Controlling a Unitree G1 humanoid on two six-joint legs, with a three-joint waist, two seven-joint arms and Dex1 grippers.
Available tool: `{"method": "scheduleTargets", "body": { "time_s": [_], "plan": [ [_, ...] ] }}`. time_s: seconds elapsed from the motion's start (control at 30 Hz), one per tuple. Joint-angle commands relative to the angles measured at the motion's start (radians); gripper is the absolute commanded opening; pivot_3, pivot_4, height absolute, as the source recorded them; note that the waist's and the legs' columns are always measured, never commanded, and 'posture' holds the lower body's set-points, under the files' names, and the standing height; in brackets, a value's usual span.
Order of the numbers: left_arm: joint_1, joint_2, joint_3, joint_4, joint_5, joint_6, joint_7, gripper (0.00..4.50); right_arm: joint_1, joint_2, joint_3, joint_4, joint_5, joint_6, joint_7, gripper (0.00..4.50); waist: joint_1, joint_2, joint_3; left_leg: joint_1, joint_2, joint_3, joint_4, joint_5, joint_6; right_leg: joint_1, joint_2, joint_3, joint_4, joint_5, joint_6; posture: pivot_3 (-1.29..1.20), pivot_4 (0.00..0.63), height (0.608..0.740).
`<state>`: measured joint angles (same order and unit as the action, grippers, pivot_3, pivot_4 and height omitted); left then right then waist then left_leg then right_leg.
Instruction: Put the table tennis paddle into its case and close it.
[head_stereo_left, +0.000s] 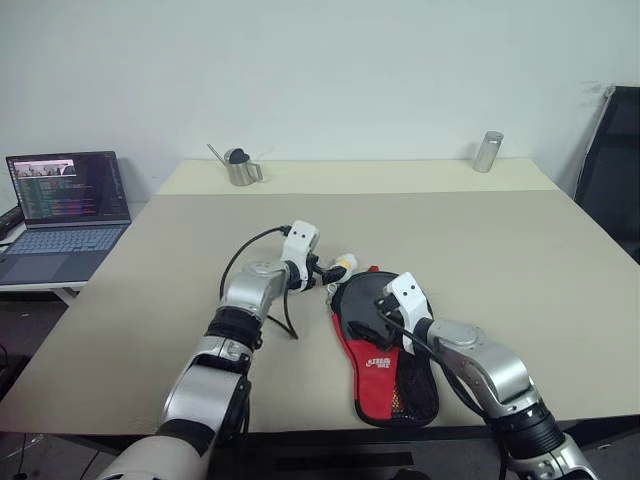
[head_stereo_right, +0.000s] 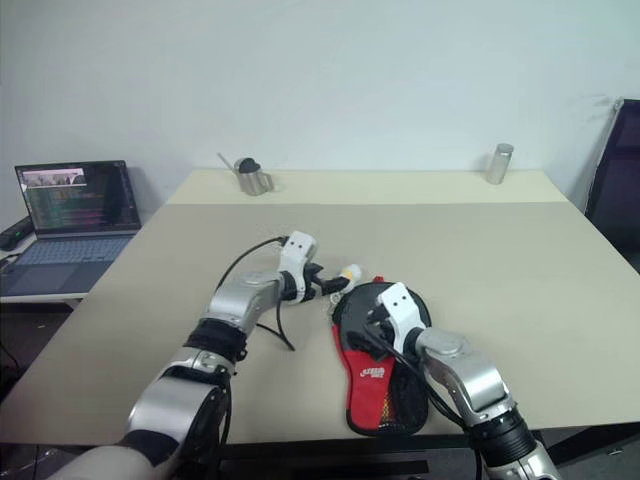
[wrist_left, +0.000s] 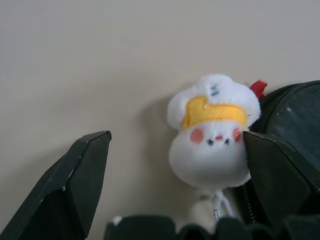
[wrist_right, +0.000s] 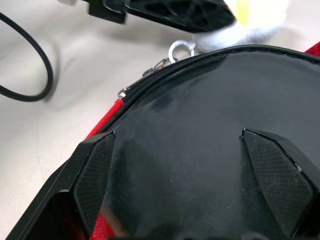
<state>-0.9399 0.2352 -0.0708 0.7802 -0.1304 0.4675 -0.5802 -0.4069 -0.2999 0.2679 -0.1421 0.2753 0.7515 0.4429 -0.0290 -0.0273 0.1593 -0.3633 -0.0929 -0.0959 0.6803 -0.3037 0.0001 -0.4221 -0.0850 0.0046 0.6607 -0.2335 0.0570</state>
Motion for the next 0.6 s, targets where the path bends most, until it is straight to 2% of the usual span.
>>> {"method": "scheduleTargets", "body": {
  "time_s": [0.03,0.23,0.33,0.6],
  "plan": [
    [-0.035,-0.009,0.007,0.036,0.02,-0.019,0.015,4.5,0.017,0.002,0.027,0.019,-0.012,0.032,0.017,4.47,-0.001,0.0,0.0,0.0,0.0,0.0,0.0,0.0,0.0,0.0,0.0,0.0,0.0,0.0,0.0,0.0,0.15,0.74],
    [-0.05,-0.026,0.003,0.086,0.044,0.018,0.039,4.5,0.02,0.012,0.027,0.016,-0.028,0.032,0.027,4.47,-0.001,0.0,0.0,0.0,0.0,0.0,0.0,0.0,0.0,0.0,0.0,0.0,0.0,0.0,0.0,0.0,0.15,0.74],
    [-0.052,-0.026,0.017,0.094,0.051,0.002,0.077,3.94,0.023,0.018,0.026,0.014,-0.027,0.035,0.028,4.5,-0.001,0.0,-0.001,0.0,0.0,0.0,0.0,0.0,0.0,0.0,0.0,0.0,0.0,0.0,0.0,0.0,0.15,0.74],
    [-0.079,-0.016,0.038,0.152,0.072,-0.066,0.171,1.15,0.027,0.029,0.017,0.017,-0.015,0.038,0.048,4.5,-0.003,0.0,-0.001,0.001,0.001,0.0,0.0,0.0,0.0,0.0,0.0,0.0,0.002,0.0,0.0,0.0,0.15,0.74]
  ]
}}
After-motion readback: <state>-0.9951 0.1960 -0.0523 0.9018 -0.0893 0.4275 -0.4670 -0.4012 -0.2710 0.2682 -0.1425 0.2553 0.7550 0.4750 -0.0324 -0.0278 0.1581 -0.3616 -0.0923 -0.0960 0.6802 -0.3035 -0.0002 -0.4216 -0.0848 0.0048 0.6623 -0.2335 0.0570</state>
